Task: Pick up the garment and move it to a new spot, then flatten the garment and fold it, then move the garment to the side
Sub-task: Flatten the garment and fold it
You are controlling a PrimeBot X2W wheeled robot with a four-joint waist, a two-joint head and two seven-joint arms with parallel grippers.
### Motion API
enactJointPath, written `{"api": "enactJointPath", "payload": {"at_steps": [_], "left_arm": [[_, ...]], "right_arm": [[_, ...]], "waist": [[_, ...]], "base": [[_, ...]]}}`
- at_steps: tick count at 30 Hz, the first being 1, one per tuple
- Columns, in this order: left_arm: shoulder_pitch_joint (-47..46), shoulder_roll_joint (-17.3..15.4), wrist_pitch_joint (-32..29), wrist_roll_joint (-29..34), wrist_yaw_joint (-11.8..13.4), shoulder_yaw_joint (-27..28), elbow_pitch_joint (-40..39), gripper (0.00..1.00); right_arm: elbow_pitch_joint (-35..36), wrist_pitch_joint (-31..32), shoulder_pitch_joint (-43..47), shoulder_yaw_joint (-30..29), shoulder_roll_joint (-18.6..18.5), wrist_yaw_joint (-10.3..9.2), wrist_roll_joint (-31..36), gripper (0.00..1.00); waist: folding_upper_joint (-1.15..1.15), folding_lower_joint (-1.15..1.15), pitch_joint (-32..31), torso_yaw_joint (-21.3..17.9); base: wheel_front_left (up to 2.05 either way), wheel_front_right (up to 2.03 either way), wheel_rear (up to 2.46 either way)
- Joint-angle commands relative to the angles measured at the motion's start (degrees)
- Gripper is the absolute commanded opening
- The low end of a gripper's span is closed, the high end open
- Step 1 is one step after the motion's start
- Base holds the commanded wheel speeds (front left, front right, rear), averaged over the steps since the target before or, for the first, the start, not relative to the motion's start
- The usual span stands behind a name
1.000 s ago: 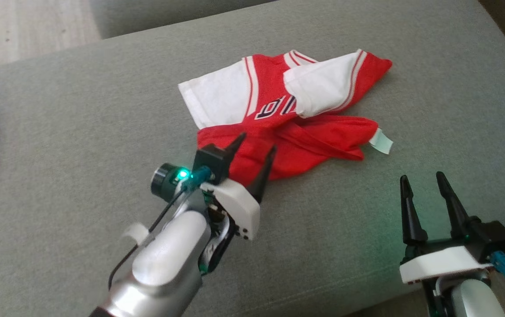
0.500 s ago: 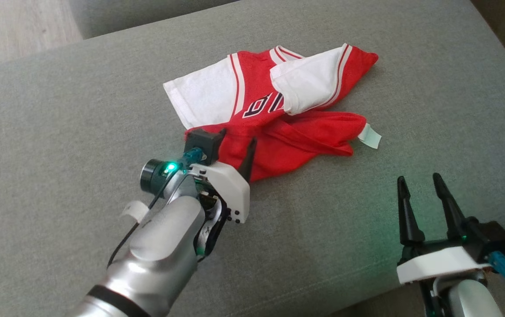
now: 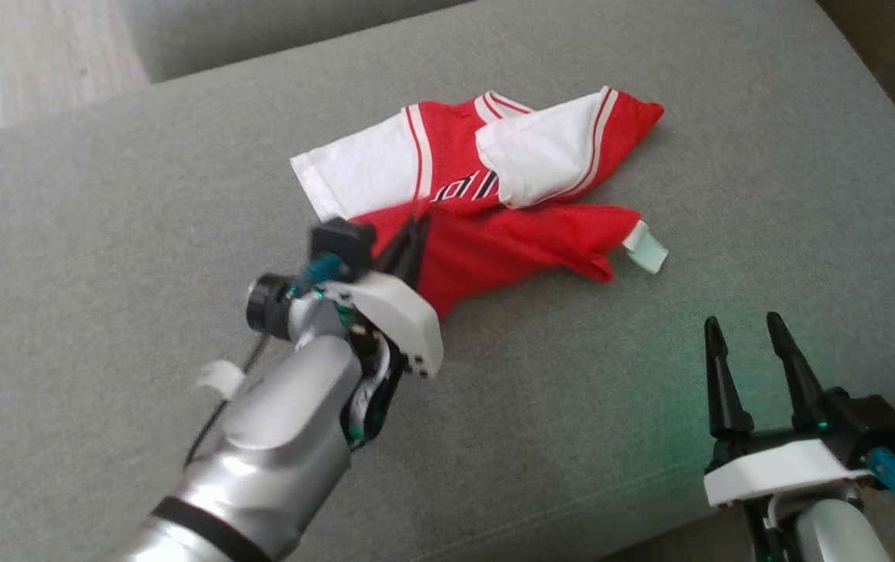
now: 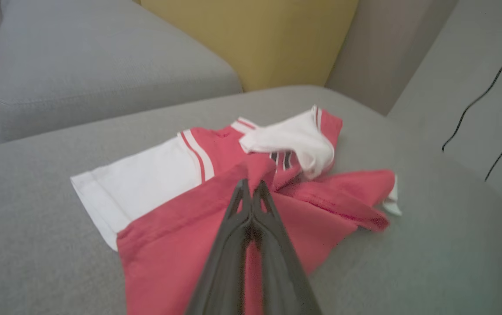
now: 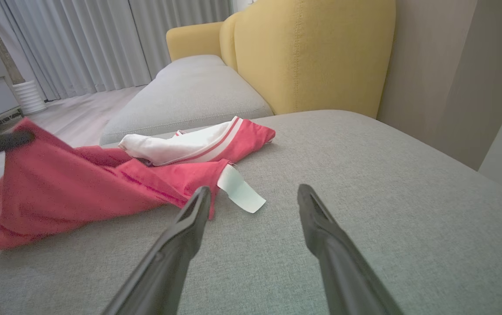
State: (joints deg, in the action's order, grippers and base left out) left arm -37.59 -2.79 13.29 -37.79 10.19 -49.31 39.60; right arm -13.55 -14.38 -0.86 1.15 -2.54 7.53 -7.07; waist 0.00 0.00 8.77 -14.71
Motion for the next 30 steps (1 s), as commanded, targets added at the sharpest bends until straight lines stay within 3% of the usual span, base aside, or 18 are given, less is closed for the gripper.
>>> {"api": "enactJointPath", "payload": {"at_steps": [1, 5, 11, 14, 17, 19, 22, 23, 27, 30], "left_arm": [[-1.9, -0.9, 0.9, -0.5, 0.5, 2.7, -2.8, 0.0], [4.0, -6.5, 1.6, -0.6, 2.7, 7.5, -14.1, 0.0], [17.0, -18.0, 1.7, -1.2, 10.1, 16.3, -33.7, 0.0], [24.5, -20.9, 1.7, -3.7, 13.5, 21.1, -39.7, 0.0], [30.0, -20.6, 1.7, -5.7, 14.6, 24.5, -41.1, 0.0], [31.6, -19.0, 1.7, -5.7, 14.1, 26.3, -39.4, 0.12], [31.9, -16.0, 1.7, -3.1, 13.5, 29.4, -35.4, 0.51], [31.8, -15.2, 1.7, -1.6, 13.1, 30.2, -33.9, 0.97], [32.1, -11.8, 1.7, 3.6, 11.0, 33.2, -31.4, 1.0], [35.4, -9.5, 1.7, 8.7, 9.4, 35.4, -34.4, 1.0]], "right_arm": [[1.5, -0.6, -1.1, 0.9, -0.3, -0.04, -0.4, 1.0], [1.7, -0.6, 0.5, -0.2, -0.3, -0.04, -0.1, 1.0], [1.9, -0.6, 1.7, 0.1, -0.3, -0.04, 0.0, 1.0], [1.9, -0.6, 2.0, 0.0, -0.3, -0.04, 0.0, 1.0], [1.9, -0.6, 2.4, 0.1, -0.3, -0.04, 0.0, 1.0], [1.9, -0.6, 2.5, 0.4, -0.3, -0.04, 0.2, 1.0], [1.9, -0.6, 2.3, 0.3, -0.3, -0.04, 0.3, 1.0], [1.9, -0.6, 2.2, 0.4, -0.3, -0.04, 0.4, 1.0], [1.7, -0.6, 1.6, 0.8, -0.3, -0.04, 0.7, 1.0], [1.7, -0.6, 1.7, 0.4, -0.3, -0.04, 0.8, 1.0]], "waist": [[0.0, 0.0, -0.5, 0.3], [0.0, 0.0, -1.9, 2.3], [0.0, 0.0, -3.1, 5.2], [0.0, 0.0, -3.6, 6.5], [0.0, 0.0, -3.5, 8.1], [0.0, 0.0, -3.3, 9.2], [0.0, 0.0, -3.1, 10.4], [0.0, 0.0, -3.1, 10.5], [0.0, 0.0, -3.0, 10.7], [0.0, 0.0, -3.2, 10.2]], "base": [[0.0, 0.0, 0.0], [0.0, 0.0, 0.0], [0.0, 0.0, 0.0], [0.0, 0.0, 0.0], [0.0, 0.0, 0.0], [0.0, 0.0, 0.0], [0.0, 0.0, 0.0], [0.0, 0.0, 0.0], [0.0, 0.0, 0.0], [0.0, 0.0, 0.0]]}}
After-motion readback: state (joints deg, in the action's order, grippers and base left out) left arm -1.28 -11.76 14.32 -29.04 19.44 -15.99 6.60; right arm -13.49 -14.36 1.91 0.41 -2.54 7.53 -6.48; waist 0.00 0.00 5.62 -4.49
